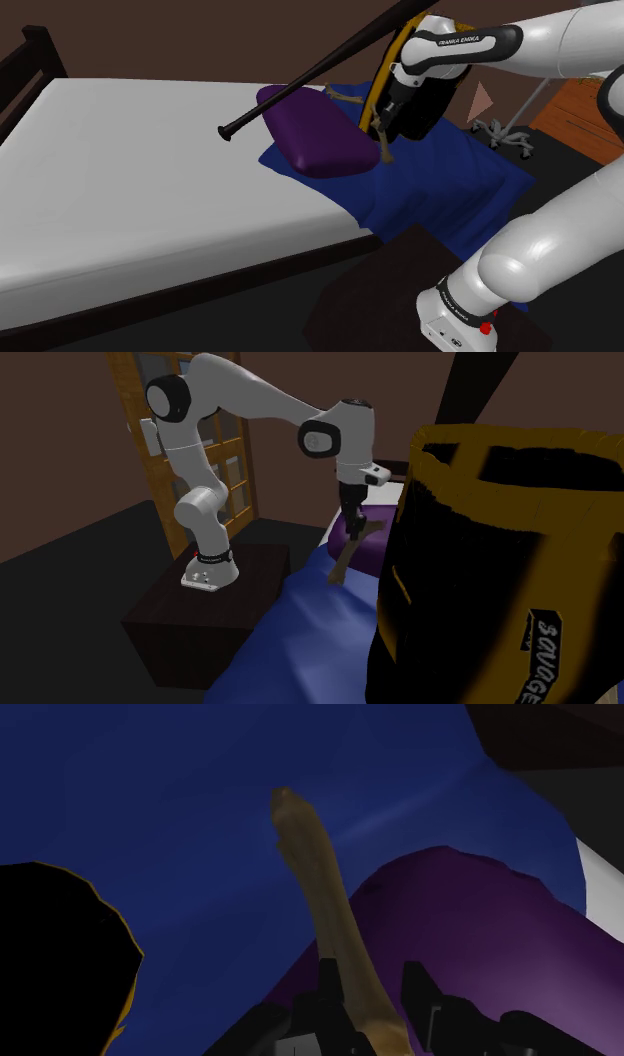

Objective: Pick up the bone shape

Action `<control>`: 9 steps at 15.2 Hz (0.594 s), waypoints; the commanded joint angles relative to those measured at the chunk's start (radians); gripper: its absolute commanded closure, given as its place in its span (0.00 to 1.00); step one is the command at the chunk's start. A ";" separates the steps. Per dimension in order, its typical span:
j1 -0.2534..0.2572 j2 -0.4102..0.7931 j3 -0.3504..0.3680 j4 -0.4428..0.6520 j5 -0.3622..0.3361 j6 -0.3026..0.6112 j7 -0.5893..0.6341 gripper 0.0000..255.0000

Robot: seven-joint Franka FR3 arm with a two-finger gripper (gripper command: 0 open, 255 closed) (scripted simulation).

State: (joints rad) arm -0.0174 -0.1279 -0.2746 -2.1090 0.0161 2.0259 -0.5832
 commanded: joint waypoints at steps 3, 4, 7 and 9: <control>0.002 -0.011 0.003 0.043 -0.003 -0.053 0.007 1.00; 0.002 -0.013 0.004 0.054 -0.004 -0.066 0.008 1.00; 0.002 -0.019 0.005 0.088 -0.006 -0.106 0.011 1.00; 0.002 -0.021 0.005 0.102 -0.006 -0.122 0.012 1.00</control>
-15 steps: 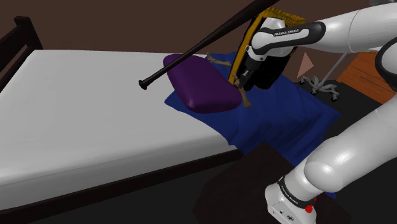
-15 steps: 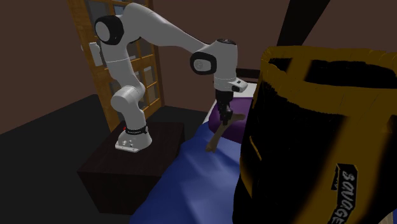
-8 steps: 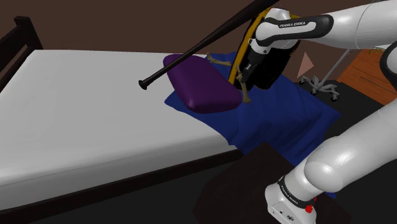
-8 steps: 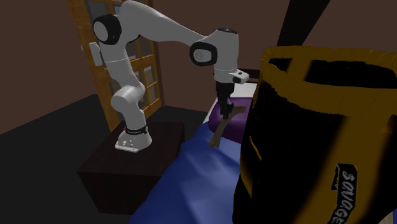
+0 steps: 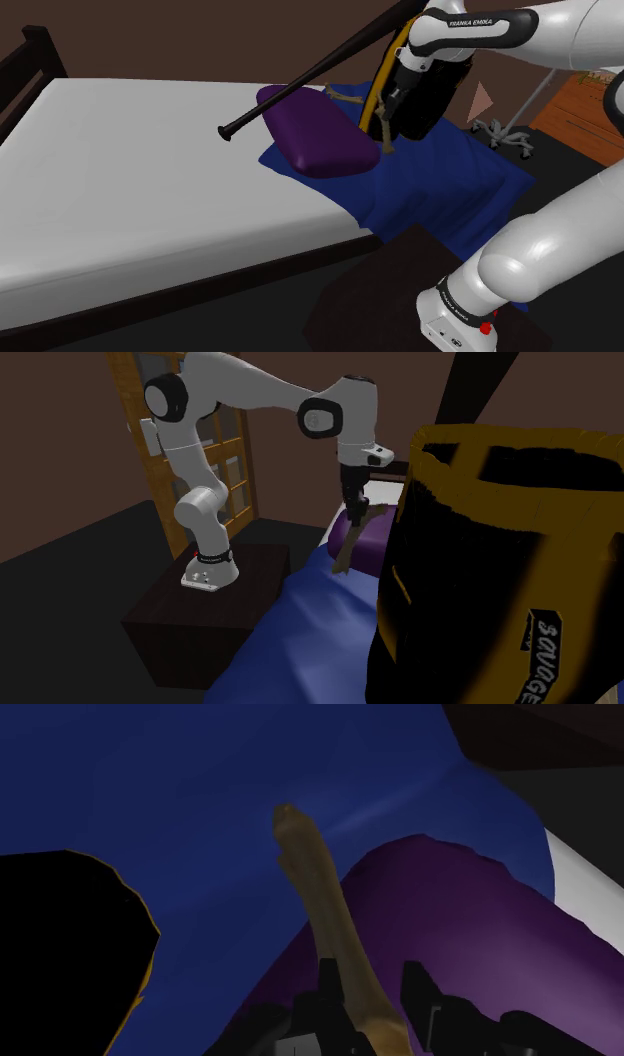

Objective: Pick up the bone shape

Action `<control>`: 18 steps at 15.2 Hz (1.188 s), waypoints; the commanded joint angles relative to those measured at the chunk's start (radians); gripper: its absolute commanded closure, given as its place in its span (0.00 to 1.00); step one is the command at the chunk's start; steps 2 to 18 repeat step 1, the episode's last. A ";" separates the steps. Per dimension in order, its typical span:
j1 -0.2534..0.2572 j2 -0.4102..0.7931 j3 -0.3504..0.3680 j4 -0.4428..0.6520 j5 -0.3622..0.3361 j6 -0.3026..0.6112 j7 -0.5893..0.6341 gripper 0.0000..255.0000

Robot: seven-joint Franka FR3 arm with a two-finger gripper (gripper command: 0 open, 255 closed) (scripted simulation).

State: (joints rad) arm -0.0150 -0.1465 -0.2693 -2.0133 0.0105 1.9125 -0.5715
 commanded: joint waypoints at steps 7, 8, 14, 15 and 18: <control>0.000 -0.002 0.000 0.006 -0.001 -0.008 0.000 1.00; 0.000 -0.002 0.000 0.006 -0.001 -0.008 0.000 1.00; 0.000 -0.002 0.000 0.006 -0.001 -0.008 0.000 1.00; 0.000 -0.002 0.000 0.006 -0.001 -0.008 0.000 1.00; 0.000 -0.002 0.000 0.006 -0.001 -0.008 0.000 1.00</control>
